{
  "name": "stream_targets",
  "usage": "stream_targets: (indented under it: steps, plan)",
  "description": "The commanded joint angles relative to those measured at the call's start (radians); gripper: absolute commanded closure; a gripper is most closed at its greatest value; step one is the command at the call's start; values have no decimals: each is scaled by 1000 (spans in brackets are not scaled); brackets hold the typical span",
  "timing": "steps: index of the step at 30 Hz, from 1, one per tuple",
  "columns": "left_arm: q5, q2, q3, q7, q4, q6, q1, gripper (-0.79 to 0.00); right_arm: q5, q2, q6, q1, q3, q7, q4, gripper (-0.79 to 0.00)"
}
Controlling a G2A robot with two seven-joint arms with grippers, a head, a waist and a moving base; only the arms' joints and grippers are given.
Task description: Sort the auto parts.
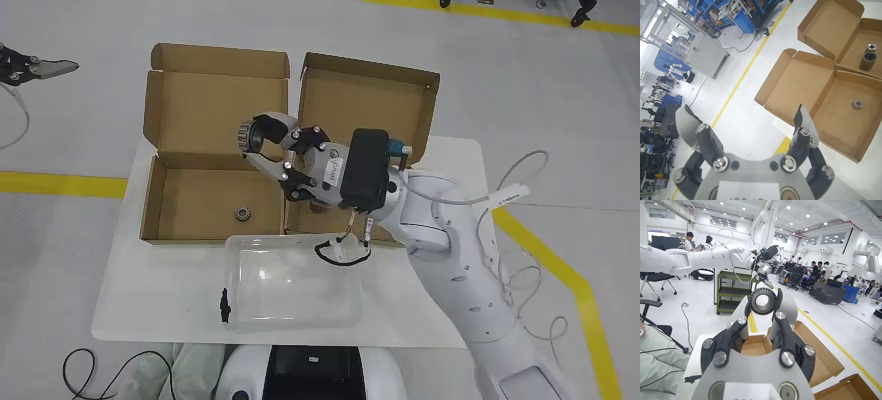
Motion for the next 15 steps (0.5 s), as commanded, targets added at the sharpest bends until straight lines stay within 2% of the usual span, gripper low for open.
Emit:
stream_targets:
  steps: [1, 15]
  plan:
    - [0, 0, 0, 0, 0, 0, 0, -785, 3, 1, -4, 3, 4, 5, 3, 0]
    - [0, 0, 0, 0, 0, 0, 0, -785, -31, 15, -36, -51, 3, 17, 89, 0]
